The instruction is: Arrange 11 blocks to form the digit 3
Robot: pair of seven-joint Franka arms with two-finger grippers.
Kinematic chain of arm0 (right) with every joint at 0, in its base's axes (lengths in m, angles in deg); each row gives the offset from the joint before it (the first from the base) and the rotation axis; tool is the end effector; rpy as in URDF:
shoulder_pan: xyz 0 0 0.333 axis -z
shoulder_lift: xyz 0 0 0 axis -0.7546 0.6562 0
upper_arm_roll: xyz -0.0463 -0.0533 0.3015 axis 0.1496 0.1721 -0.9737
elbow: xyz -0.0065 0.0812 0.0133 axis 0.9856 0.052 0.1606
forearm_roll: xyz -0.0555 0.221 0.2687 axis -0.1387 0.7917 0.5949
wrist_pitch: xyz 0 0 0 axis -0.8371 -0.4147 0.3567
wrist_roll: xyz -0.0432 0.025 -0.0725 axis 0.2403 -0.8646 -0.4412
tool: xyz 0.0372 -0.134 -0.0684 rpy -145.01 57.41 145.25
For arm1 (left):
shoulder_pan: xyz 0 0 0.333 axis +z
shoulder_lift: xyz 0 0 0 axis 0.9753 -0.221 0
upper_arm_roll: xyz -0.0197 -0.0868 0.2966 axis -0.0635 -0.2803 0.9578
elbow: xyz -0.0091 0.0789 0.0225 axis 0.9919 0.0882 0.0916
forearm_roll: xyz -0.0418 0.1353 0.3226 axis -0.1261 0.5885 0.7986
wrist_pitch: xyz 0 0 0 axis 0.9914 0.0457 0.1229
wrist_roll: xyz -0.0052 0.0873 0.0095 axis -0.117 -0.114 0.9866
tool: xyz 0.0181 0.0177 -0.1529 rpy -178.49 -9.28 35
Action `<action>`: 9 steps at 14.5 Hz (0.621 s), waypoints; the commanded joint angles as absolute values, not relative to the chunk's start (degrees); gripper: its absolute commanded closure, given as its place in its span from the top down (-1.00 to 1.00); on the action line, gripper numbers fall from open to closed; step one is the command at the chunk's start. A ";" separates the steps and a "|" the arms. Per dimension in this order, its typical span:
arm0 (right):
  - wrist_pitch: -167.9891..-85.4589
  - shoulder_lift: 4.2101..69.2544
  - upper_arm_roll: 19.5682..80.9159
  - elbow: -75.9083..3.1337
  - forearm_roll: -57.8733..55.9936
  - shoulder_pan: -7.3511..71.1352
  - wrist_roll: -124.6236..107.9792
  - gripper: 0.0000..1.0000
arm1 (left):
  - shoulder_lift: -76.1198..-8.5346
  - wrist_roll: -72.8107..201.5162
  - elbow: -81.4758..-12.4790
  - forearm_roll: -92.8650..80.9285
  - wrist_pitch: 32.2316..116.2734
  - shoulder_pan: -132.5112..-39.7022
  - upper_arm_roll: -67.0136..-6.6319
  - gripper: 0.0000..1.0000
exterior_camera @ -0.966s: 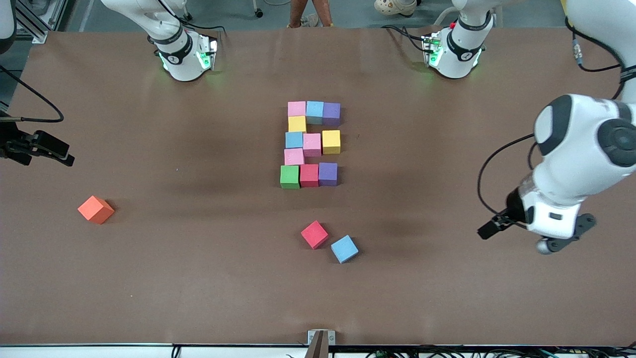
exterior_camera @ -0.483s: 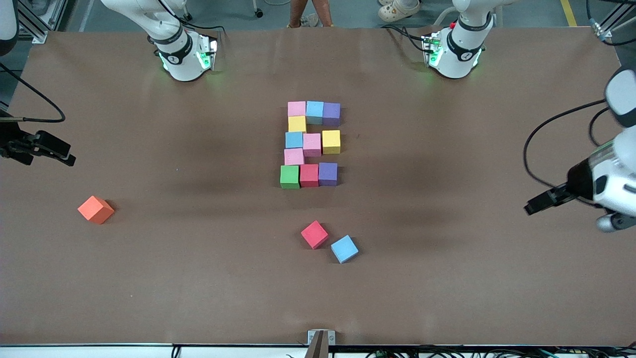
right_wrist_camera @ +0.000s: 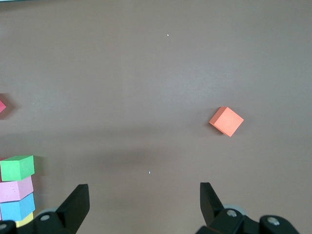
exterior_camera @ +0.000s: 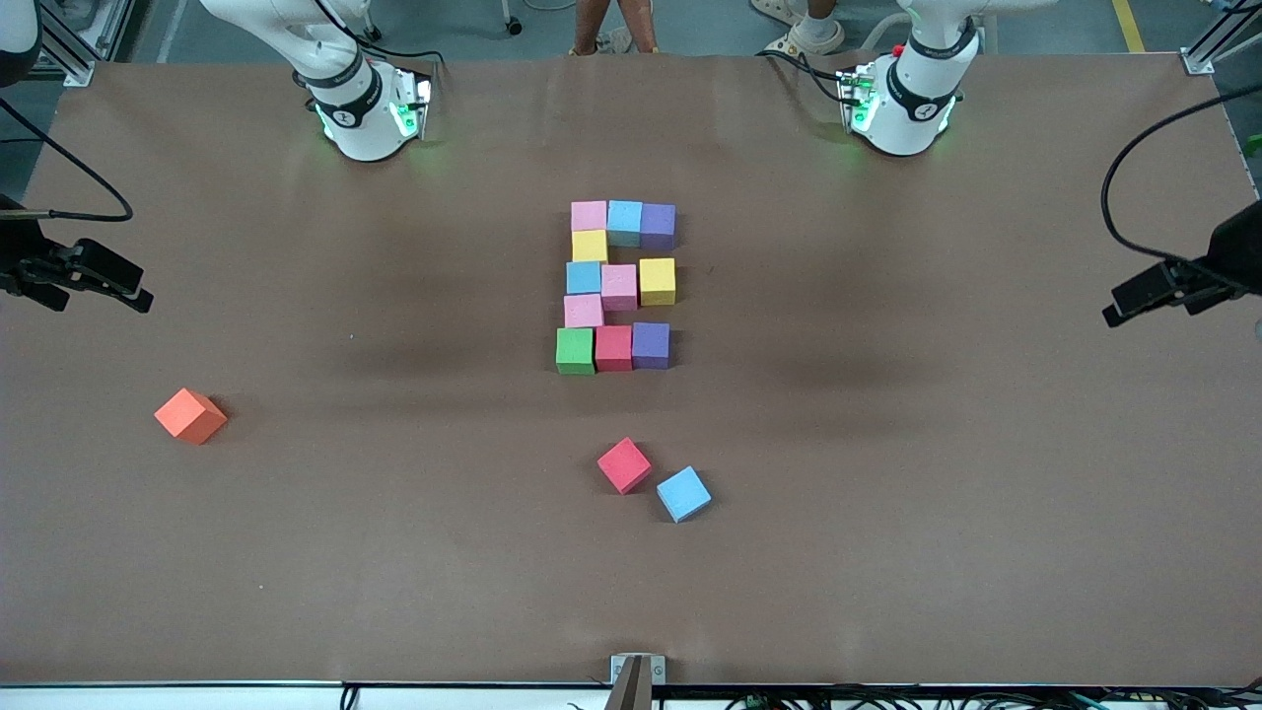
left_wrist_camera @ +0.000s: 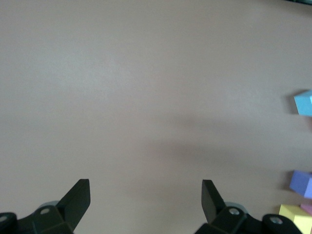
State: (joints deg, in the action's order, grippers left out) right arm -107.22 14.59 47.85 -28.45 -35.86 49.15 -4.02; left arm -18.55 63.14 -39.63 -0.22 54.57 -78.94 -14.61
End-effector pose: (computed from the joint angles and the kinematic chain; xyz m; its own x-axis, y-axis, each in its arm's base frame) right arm 0.5327 -0.0245 0.5605 0.9969 -0.0467 0.0636 -0.0447 -0.9985 -0.0330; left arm 0.5363 0.0127 0.5484 0.9893 0.1373 0.0502 0.1343 -0.9892 0.0589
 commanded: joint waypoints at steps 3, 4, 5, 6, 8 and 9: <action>-107.70 12.65 47.69 -30.53 -36.91 49.34 -9.00 1.00 | -17.67 62.03 -38.15 4.68 52.71 -79.87 -14.98 1.00; -107.87 12.65 47.78 -30.36 -36.82 49.34 -8.74 1.00 | -18.19 61.68 -37.10 4.26 52.54 -79.78 -15.16 1.00; -107.70 12.74 47.78 -30.27 -36.82 49.43 -8.65 1.00 | -18.11 61.07 -36.65 3.91 52.45 -79.69 -15.42 1.00; -107.61 12.74 47.78 -30.27 -36.82 49.43 -8.56 1.00 | -18.11 60.81 -36.65 3.12 52.28 -79.52 -16.12 1.00; -107.61 12.74 47.87 -30.27 -36.82 49.52 -8.56 1.00 | -18.37 56.43 -36.57 3.55 52.10 -79.17 -18.92 1.00; -107.61 12.83 47.78 -30.27 -36.82 49.43 -8.56 1.00 | -18.55 56.32 -36.30 3.64 52.10 -79.25 -19.02 1.00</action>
